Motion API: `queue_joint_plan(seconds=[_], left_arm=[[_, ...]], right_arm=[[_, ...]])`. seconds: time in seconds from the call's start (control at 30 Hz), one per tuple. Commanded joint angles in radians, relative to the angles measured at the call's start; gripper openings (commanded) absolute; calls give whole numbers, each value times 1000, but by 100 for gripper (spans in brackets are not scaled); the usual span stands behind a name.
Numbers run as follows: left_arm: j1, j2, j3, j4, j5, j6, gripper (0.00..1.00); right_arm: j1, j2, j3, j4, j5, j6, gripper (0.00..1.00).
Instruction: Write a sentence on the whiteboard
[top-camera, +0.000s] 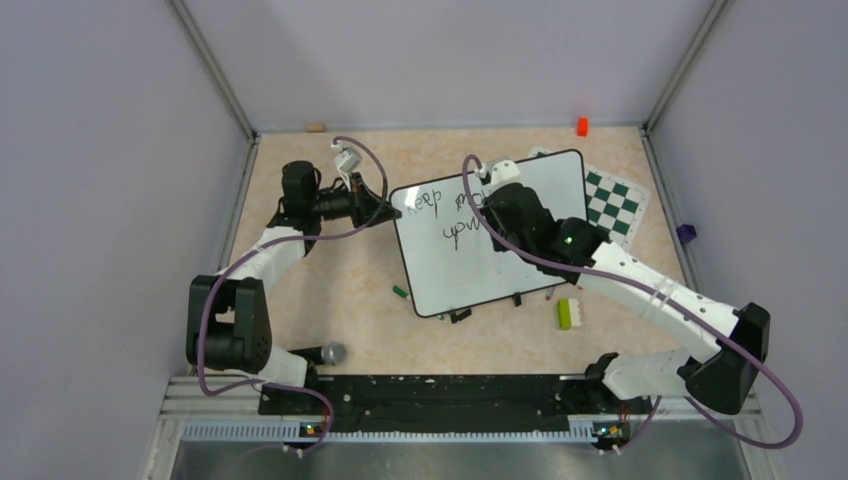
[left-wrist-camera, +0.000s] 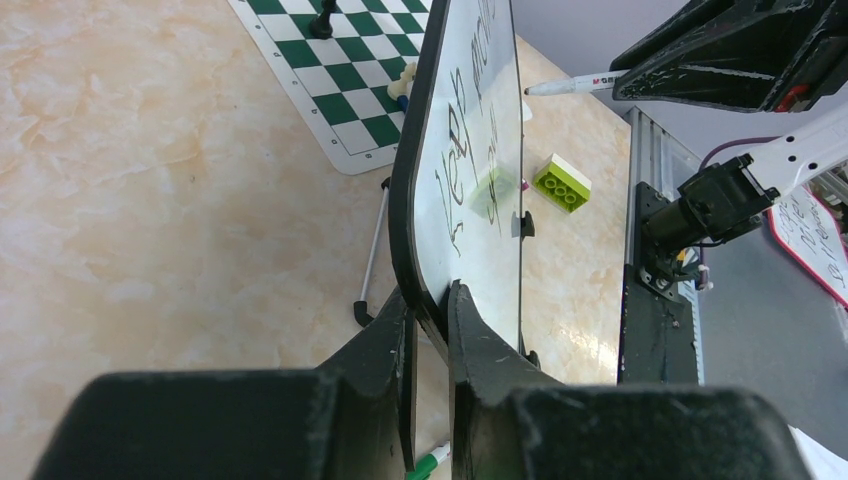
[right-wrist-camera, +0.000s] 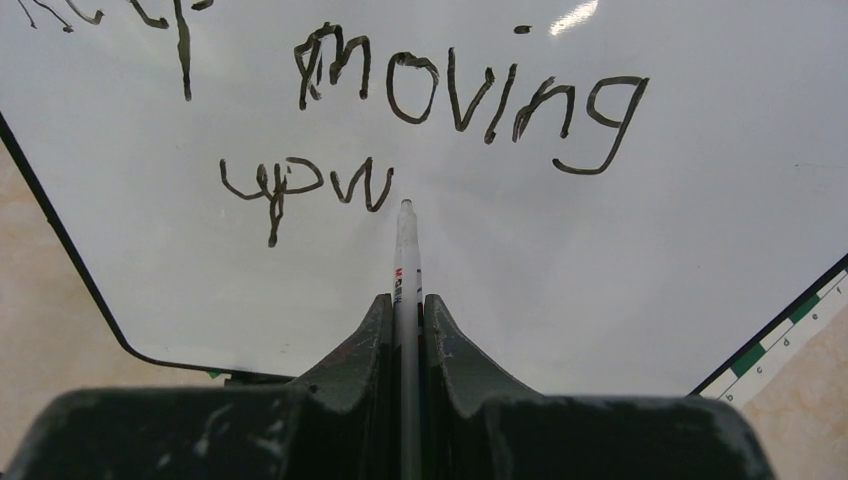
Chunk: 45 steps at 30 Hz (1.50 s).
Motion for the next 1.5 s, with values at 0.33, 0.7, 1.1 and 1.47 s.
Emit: queue_joint_plan(seconds=[0.33,0.7,1.1,1.47], left_arm=[[-56,31,-48,-132,95,168,13],[-56,29,-49,-131,94,167,13],[-56,27,-49,-133,96,168,13],[-56,23,-50,-133,94,168,13]], right_arm=[[-9,48,3,37,49,2,0],[-10,74,16,59,96,-9,0],[-12,74,0,88,5,-25,0],[-11,49,-27,33,-24,-5,0]])
